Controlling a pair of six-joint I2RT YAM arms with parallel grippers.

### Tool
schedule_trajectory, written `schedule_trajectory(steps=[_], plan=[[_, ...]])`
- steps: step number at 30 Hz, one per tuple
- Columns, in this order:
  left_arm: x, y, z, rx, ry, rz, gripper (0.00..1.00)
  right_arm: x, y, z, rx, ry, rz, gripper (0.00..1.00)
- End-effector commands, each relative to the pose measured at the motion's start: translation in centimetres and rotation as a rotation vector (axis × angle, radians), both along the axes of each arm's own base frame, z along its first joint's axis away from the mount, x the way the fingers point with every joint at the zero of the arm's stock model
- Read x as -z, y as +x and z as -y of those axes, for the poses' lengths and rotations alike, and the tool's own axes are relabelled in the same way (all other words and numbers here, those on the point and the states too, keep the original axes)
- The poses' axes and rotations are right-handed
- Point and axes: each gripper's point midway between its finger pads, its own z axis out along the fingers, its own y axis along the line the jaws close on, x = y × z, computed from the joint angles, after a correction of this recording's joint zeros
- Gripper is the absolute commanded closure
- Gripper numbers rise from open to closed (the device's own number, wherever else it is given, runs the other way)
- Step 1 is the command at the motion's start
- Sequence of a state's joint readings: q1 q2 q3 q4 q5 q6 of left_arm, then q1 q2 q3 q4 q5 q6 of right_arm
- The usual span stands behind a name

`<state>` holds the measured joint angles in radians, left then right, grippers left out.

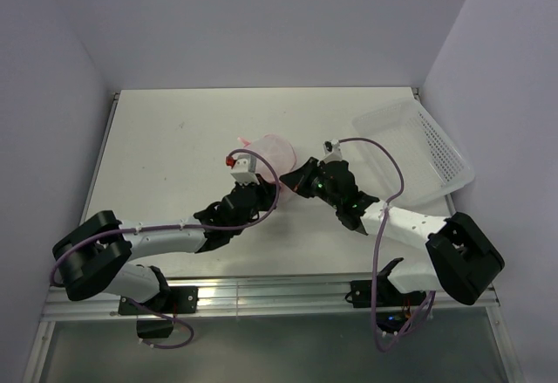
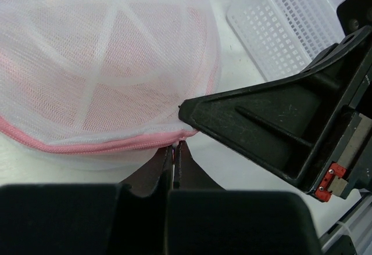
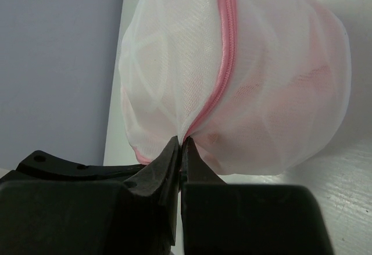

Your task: Place the bra in the laundry bag and zip it closed

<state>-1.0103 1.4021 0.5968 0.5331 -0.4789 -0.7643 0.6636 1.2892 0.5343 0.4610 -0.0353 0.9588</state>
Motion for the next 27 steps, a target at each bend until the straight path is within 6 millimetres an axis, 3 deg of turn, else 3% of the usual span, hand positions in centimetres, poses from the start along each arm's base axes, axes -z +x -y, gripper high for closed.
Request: schedule_trajectory(steps=[1, 9, 14, 18, 23, 24, 27], plan=[[-0.6, 0.4, -1.9, -0.053, 0.054, 0.039, 1.0, -1.2, -0.4, 0.2, -0.023, -0.016, 0.057, 1.0], [0.1, 0.0, -9.1, -0.161, 0.115, 0.035, 1.0, -0.6, 0.1, 2.3, -0.031, -0.085, 0.077, 1.0], [-0.1, -0.1, -12.3, -0.206, 0.132, 0.032, 1.0, -0.1, 0.7, 3.2, -0.048, -0.138, 0.067, 1.0], [0.7, -0.8, -13.3, -0.203, 0.155, 0.013, 1.0, -0.4, 2.0, 4.5, -0.018, -0.19, 0.07, 1.0], [0.9, -1.5, -13.3, -0.187, 0.11, 0.002, 1.0, -2.1, 3.2, 3.3, -0.05, -0.179, 0.094, 1.0], [0.5, -1.6, -12.8, -0.173, 0.076, -0.003, 1.0, -2.2, 3.4, 3.0, -0.054, -0.174, 0.087, 0.93], [-0.1, -1.9, -11.9, -0.152, -0.002, -0.018, 1.0, -3.5, 2.9, 2.6, -0.051, -0.153, 0.111, 0.44]])
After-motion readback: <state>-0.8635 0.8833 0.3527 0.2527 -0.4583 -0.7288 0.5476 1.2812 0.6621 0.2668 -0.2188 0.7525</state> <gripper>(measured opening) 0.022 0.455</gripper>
